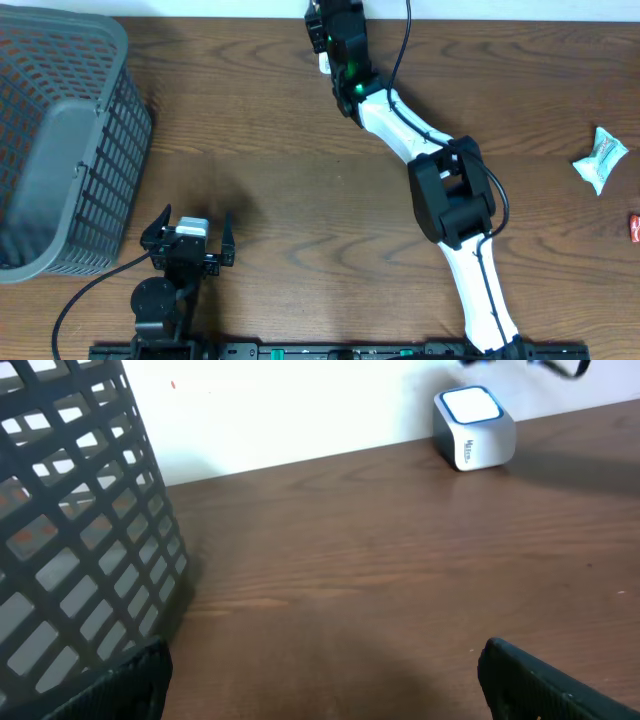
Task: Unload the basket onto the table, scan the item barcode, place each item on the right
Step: 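Carry the bottle to the white scanner and hold it there, then carry the bottle to the right table edge and set it down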
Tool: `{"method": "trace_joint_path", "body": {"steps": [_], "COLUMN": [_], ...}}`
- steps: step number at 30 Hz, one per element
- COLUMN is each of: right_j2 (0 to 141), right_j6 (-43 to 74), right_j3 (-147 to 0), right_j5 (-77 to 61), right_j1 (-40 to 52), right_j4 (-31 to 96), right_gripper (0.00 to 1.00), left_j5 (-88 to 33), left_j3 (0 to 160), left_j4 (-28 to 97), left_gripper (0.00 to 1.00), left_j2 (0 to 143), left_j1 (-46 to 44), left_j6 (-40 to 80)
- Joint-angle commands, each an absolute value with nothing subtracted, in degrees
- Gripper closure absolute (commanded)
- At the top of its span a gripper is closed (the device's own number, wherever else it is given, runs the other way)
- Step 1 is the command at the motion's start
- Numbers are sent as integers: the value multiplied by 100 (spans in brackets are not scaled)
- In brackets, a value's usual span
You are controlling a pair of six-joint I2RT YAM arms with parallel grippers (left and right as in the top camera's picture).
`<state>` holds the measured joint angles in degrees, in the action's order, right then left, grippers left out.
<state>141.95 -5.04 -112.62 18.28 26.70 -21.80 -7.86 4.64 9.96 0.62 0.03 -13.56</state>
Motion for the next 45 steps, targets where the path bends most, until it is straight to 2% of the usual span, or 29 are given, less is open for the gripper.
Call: {"method": "trace_joint_path", "body": {"steps": [1,11,15,22,29,33,37,45], "right_j2": [14363,14204,13681,12416,11922,12003,12171,12685], "right_j6": [-628,-652,-652,-650,174,561,786,1090], "right_j3": [-11281,-11284,-11286,-11286,-11286,-11279,-11279,-11277], "right_j5": [2012,1975,2233,2309,2294,1859,1004,888], "right_j1": [2510,2519,2484,2110,910,89,-687,-1796], "right_j4": [-2161,-1780,-976,1494,4018,4939,5518,5828], "right_gripper": [43,42,44,46,45,42,41,41], "left_j5": [-899,-899,-899,-899,-899,-899,-899,-899], "left_j3": [322,322,322,322,322,322,322,322], "left_j4": [1017,1017,1017,1017,1017,1017,1017,1017], "left_gripper": [2,2,2,2,2,2,2,2], "left_j2": [21,21,21,21,21,21,21,21], "left_j1": [3,3,3,3,3,3,3,3], "left_j6": [-1389,-1389,-1389,-1389,-1389,-1389,-1389,-1389]}}
